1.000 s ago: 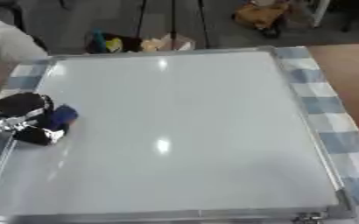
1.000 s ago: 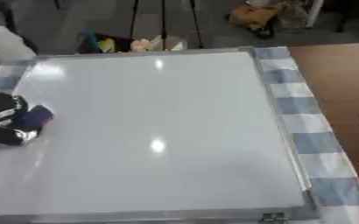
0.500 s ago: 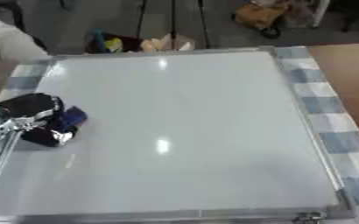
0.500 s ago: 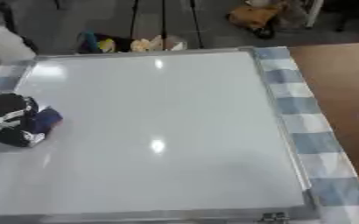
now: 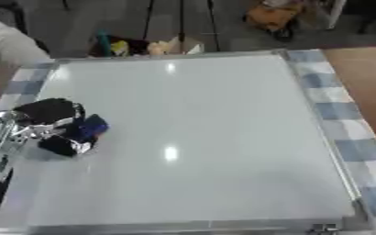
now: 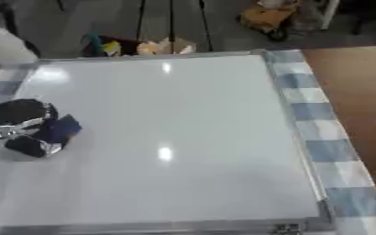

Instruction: Wipe the whiteboard clean with a brush.

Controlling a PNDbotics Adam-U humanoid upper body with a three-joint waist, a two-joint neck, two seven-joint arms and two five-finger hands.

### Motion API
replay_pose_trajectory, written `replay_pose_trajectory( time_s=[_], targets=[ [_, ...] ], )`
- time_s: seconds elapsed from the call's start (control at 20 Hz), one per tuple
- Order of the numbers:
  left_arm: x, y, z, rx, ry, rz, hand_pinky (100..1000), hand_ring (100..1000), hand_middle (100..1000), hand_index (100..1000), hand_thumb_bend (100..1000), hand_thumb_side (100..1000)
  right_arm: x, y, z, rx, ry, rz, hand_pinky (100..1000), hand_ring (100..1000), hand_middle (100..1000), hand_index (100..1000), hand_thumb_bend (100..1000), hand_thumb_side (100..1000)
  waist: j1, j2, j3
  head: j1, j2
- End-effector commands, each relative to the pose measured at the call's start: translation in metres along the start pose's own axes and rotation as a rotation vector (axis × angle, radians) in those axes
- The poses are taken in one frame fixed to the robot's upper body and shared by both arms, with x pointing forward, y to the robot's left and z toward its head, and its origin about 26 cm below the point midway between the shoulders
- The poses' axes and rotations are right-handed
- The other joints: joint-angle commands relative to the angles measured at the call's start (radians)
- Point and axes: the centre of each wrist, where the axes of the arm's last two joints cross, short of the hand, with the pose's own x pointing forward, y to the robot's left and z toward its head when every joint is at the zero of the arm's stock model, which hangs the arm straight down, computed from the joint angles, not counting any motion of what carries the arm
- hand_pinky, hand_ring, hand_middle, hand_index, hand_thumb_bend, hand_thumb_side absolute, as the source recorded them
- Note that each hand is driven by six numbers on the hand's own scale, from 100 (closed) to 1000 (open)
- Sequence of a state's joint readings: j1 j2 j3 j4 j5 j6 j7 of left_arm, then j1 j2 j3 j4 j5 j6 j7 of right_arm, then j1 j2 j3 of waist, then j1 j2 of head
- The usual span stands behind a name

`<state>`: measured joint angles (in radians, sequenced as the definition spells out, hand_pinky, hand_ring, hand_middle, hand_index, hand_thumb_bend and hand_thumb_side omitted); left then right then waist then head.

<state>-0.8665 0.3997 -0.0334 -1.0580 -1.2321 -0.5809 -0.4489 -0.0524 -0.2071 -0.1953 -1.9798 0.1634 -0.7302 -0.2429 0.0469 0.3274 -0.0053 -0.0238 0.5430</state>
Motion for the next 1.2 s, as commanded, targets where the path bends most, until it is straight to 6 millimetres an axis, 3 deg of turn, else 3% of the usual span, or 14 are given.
replay_pose_trajectory(
  time_s=[0.05, 0.65, 1.2],
  targets=[
    [0.013, 0.0, -0.008, -0.013, -0.044, -0.037, 333, 493, 333, 474, 100, 632, 0.003, -0.002, -0.007, 0.004, -0.03, -0.004, 716, 855, 626, 813, 100, 811, -0.005, -0.011, 0.0, 0.004, -0.009],
    [0.027, 0.002, -0.015, -0.005, -0.106, -0.094, 337, 495, 331, 478, 100, 620, 0.003, -0.003, -0.007, 0.006, -0.036, -0.006, 717, 855, 626, 812, 100, 812, -0.006, -0.012, 0.002, 0.009, -0.01],
    [0.001, -0.003, 0.001, 0.035, 0.029, -0.049, 323, 486, 324, 480, 100, 571, 0.004, -0.003, -0.005, 0.008, -0.037, -0.002, 717, 855, 626, 812, 100, 815, -0.009, -0.012, 0.002, 0.01, -0.012]
  ],
)
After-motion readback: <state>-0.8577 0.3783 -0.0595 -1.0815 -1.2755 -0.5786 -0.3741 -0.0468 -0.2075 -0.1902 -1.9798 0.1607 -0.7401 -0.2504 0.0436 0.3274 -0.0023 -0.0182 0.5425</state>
